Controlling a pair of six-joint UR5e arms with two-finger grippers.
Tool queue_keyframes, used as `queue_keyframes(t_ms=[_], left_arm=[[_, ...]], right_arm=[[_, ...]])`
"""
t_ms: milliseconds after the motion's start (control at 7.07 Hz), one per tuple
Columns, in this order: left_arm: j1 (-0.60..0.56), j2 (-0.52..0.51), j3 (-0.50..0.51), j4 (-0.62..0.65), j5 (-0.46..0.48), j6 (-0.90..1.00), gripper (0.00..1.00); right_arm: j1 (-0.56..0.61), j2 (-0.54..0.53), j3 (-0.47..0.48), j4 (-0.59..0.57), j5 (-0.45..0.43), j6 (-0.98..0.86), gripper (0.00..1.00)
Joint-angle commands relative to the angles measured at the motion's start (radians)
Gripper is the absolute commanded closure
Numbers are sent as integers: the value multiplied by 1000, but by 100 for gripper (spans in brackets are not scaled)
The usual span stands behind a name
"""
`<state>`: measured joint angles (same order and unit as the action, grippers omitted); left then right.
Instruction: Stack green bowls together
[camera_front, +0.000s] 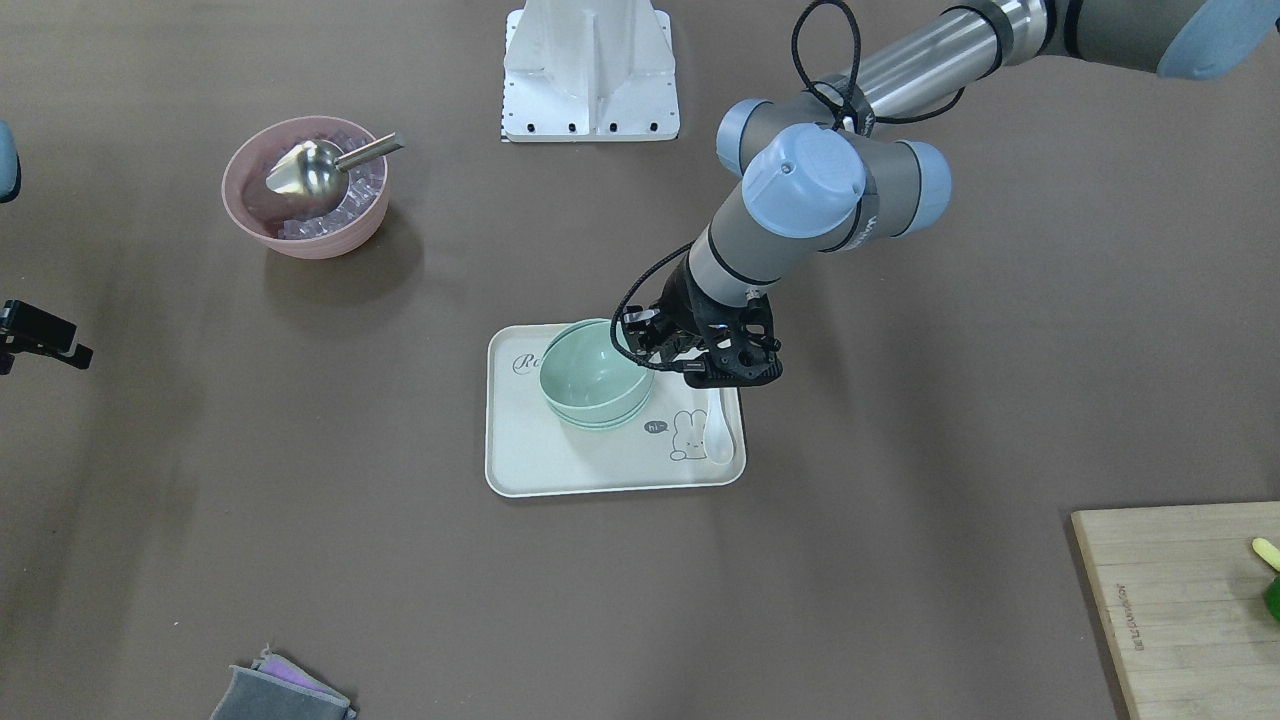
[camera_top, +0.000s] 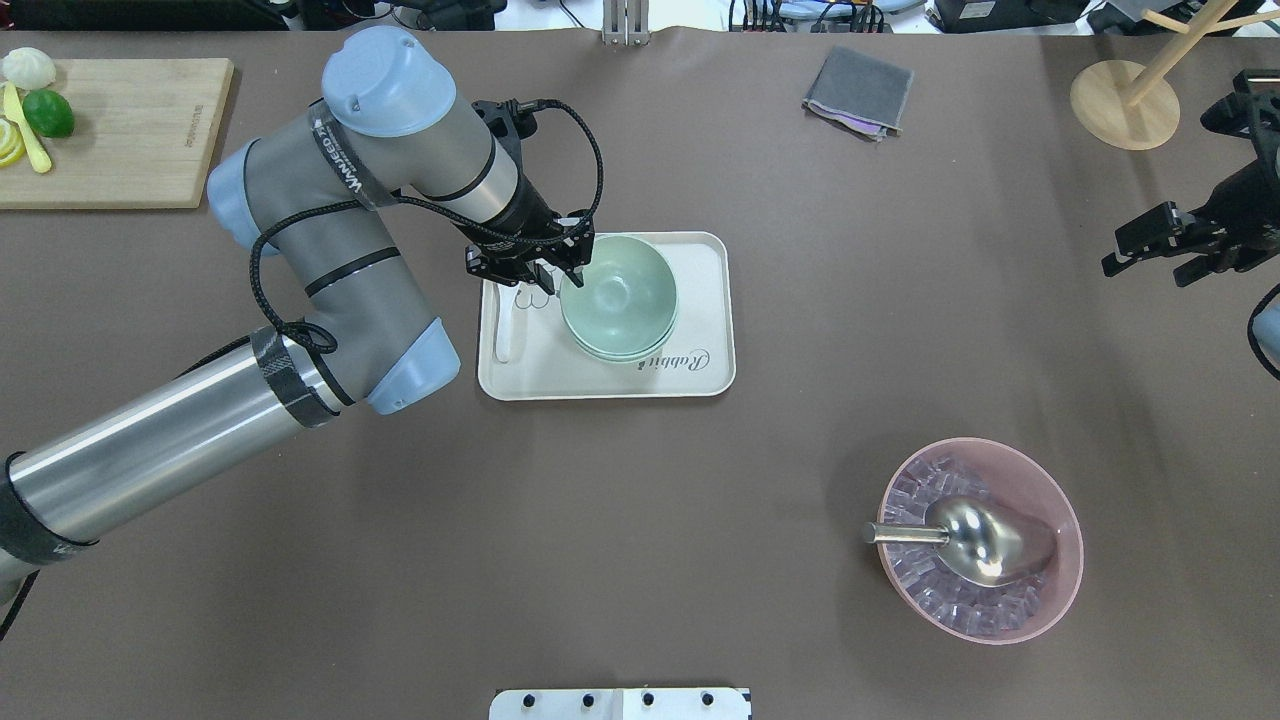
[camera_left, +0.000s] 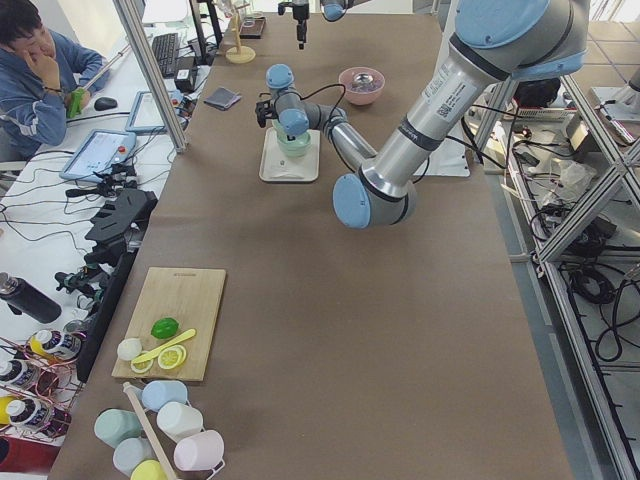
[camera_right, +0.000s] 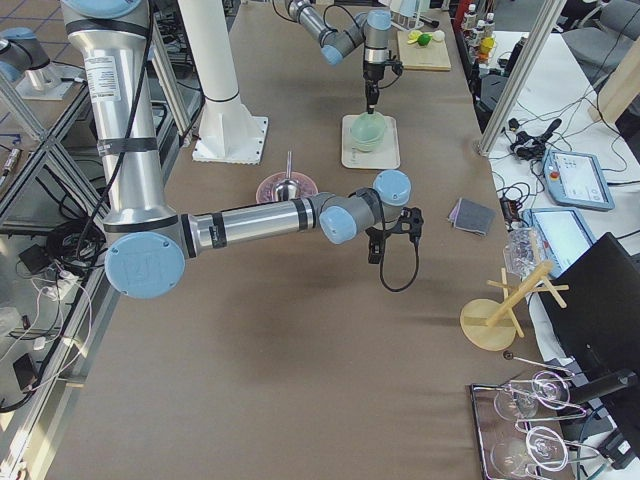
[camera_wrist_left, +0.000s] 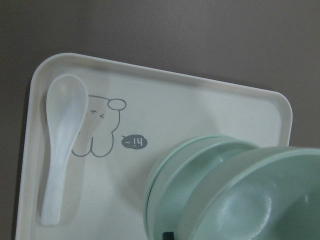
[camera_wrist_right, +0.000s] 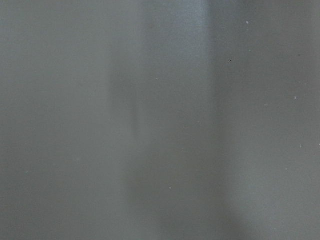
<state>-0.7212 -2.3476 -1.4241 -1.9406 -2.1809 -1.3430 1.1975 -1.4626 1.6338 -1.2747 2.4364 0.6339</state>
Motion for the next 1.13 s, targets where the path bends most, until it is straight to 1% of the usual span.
queue_keyframes(t_ms=[0,141,283,424,566,707,848,990], left_arm=[[-42,48,-16,3,-9,49,2],[-99,109,-62,14,-102,127,2],[-192,223,-144,12,-175,180,2],[-232,358,-254,23,-180,318,2],[-259,513,-344,116,-165,496,2],[-367,604,-393,223,-143,776,2],[-465,707,-407,262,-140,1012,2],[-536,796,-409,261,-114,1150,2]], right_arm=[[4,2,-8,0,3,-3,0],[14,1,-8,0,6,-5,0],[34,-2,-12,-2,6,-31,0],[71,-2,-38,-11,7,-98,0],[97,-4,-44,-46,-8,-182,0],[149,-15,-54,-107,-13,-317,0],[190,-16,-54,-167,-31,-423,0],[214,-30,-60,-190,-39,-494,0]])
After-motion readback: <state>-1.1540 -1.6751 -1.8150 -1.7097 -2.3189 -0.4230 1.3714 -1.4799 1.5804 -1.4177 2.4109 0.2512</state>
